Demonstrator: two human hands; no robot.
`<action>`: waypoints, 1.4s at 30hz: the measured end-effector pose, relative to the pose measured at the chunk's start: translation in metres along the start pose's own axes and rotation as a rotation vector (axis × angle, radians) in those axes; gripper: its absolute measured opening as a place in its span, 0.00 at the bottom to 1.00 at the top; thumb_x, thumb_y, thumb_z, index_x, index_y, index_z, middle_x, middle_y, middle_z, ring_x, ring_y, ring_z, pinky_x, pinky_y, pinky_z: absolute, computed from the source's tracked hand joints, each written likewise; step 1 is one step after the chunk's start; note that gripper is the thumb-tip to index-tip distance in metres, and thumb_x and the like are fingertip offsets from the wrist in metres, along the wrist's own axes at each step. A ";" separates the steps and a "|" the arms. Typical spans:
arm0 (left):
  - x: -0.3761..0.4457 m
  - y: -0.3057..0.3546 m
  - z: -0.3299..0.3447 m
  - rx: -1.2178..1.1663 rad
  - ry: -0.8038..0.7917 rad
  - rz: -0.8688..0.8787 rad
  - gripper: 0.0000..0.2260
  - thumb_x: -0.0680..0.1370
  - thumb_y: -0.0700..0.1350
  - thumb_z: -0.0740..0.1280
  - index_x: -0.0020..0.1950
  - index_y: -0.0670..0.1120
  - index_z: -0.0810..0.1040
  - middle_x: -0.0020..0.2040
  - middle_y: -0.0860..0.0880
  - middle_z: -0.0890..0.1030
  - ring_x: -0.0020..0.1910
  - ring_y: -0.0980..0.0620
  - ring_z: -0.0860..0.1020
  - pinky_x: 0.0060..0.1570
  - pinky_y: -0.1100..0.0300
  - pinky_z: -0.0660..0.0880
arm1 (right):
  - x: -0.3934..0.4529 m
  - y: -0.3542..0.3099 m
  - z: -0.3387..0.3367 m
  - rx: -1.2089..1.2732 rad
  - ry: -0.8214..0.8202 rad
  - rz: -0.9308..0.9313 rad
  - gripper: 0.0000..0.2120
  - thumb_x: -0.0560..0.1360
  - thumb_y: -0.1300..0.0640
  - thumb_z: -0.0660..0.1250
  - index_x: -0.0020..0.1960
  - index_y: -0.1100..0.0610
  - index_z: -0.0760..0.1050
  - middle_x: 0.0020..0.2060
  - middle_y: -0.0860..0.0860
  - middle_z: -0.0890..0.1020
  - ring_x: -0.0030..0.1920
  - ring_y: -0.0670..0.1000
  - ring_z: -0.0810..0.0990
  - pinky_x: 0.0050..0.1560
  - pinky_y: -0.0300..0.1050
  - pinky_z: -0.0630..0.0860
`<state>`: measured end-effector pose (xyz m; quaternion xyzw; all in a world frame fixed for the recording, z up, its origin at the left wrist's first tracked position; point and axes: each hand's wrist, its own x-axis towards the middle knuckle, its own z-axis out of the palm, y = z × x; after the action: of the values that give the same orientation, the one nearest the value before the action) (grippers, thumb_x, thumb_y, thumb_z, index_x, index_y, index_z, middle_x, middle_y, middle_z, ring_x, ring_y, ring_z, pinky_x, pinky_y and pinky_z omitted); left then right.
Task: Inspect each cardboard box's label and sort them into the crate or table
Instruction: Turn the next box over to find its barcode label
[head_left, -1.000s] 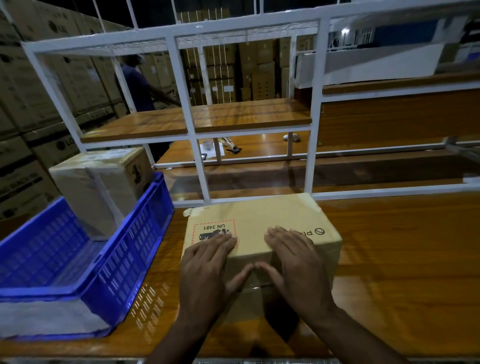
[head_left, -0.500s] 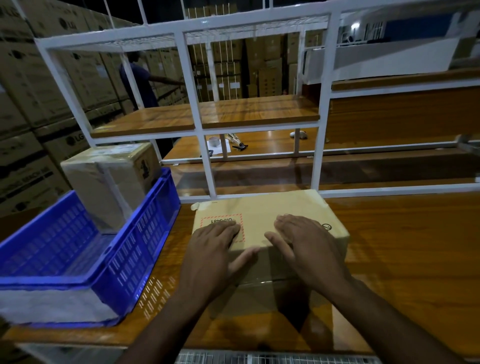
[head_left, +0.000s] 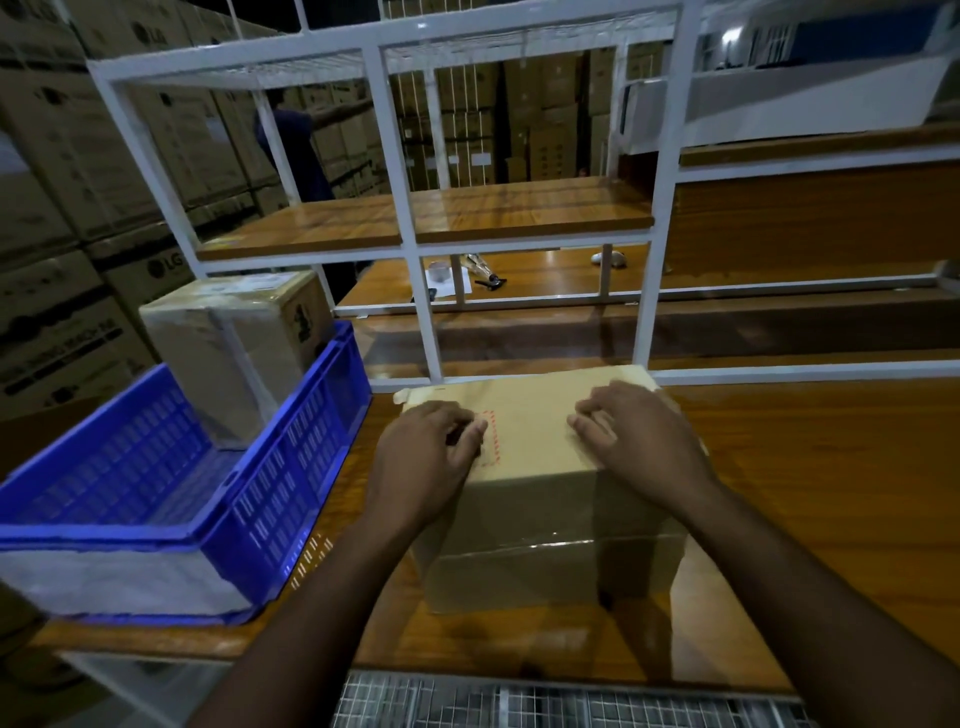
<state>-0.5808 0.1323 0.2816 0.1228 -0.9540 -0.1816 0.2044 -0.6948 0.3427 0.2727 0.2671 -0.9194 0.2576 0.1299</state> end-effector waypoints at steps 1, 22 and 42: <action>0.001 -0.002 0.002 0.024 0.012 -0.055 0.23 0.80 0.61 0.62 0.68 0.49 0.77 0.66 0.50 0.78 0.63 0.53 0.74 0.63 0.49 0.74 | 0.004 0.004 0.001 -0.036 -0.008 0.047 0.18 0.76 0.38 0.64 0.60 0.48 0.78 0.60 0.45 0.79 0.62 0.48 0.74 0.69 0.59 0.67; -0.049 -0.023 0.021 -0.450 0.225 -0.274 0.58 0.63 0.57 0.82 0.81 0.57 0.45 0.78 0.50 0.63 0.74 0.51 0.67 0.67 0.49 0.72 | -0.041 0.021 -0.003 0.251 0.058 0.247 0.59 0.69 0.58 0.77 0.75 0.38 0.32 0.66 0.53 0.58 0.61 0.57 0.72 0.51 0.53 0.80; -0.088 -0.037 0.063 0.140 0.091 -0.115 0.40 0.68 0.78 0.58 0.72 0.55 0.72 0.76 0.52 0.68 0.75 0.51 0.61 0.70 0.48 0.67 | -0.091 0.034 0.052 -0.298 -0.115 0.065 0.41 0.66 0.39 0.75 0.74 0.50 0.66 0.76 0.54 0.65 0.77 0.57 0.56 0.74 0.67 0.51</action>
<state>-0.5245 0.1448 0.1837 0.1993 -0.9455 -0.1201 0.2277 -0.6442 0.3774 0.1810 0.2292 -0.9616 0.1067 0.1067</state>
